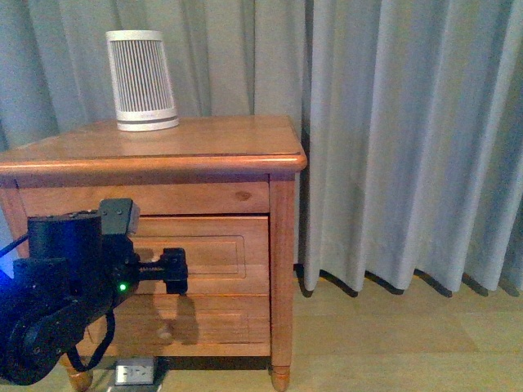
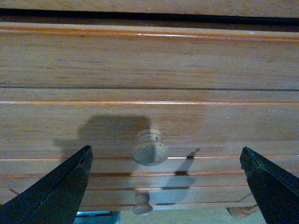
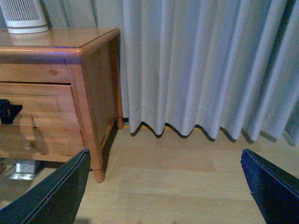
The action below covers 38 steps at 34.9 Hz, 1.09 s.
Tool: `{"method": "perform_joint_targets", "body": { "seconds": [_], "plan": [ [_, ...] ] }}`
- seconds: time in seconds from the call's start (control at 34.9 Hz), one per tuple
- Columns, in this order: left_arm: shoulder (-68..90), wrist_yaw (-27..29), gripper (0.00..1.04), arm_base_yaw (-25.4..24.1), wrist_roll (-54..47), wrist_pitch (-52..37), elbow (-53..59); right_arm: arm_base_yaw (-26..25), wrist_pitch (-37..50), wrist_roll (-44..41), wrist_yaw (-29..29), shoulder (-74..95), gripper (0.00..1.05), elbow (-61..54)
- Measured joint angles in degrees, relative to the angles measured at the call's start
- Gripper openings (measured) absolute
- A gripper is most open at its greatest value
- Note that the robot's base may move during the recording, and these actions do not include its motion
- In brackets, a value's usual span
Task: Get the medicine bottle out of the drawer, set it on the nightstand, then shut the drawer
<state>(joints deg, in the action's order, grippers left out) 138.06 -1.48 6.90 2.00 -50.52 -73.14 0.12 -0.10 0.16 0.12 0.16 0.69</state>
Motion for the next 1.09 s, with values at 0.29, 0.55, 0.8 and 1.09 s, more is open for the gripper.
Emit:
{"method": "perform_joint_targets", "body": {
  "seconds": [0.29, 0.55, 0.8, 1.09],
  "plan": [
    [2.8, 0.2, 0.98, 0.9, 0.0, 0.3, -2.8, 0.0, 0.0, 0.0, 0.0, 0.0, 0.98, 0.0],
    [4.6, 0.6, 0.98, 1.3, 0.0, 0.6, -4.6, 0.0, 0.0, 0.0, 0.0, 0.0, 0.98, 0.0],
    [6.1, 1.4, 0.98, 1.2, -0.7, 1.6, -7.6, 0.0, 0.0, 0.0, 0.0, 0.0, 0.98, 0.0],
    [7.6, 1.5, 0.98, 0.7, -3.3, 1.6, -8.6, 0.0, 0.0, 0.0, 0.0, 0.0, 0.98, 0.0]
  ]
}}
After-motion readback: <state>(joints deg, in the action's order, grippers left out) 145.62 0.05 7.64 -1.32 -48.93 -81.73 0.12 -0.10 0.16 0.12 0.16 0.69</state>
